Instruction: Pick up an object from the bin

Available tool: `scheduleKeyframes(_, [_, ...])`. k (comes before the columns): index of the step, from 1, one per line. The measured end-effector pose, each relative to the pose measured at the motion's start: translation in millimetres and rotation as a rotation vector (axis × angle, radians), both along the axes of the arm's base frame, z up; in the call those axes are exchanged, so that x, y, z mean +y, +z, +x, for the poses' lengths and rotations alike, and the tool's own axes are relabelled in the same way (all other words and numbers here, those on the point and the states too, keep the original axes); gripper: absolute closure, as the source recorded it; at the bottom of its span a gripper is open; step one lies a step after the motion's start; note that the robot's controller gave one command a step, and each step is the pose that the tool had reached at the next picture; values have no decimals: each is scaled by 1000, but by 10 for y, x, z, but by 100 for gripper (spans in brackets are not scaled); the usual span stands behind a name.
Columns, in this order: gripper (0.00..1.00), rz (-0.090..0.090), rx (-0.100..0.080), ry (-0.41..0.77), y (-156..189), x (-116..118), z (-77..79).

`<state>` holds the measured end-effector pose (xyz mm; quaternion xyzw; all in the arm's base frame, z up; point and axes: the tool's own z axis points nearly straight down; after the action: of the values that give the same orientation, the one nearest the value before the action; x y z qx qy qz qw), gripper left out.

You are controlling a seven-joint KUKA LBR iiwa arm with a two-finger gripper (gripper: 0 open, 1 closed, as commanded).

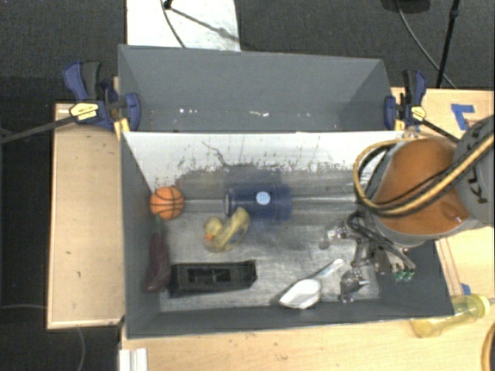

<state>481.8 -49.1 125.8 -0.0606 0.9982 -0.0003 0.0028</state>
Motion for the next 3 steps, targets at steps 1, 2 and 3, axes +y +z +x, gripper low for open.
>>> scheduleKeyframes(1, [0, 1, 6, 117, -241, 100, -32])
scheduleKeyframes(2, [0, -1, 2, 391, -3, 351, 15])
scheduleKeyframes(3, [0, -4, -16, 432, -489, 419, 15])
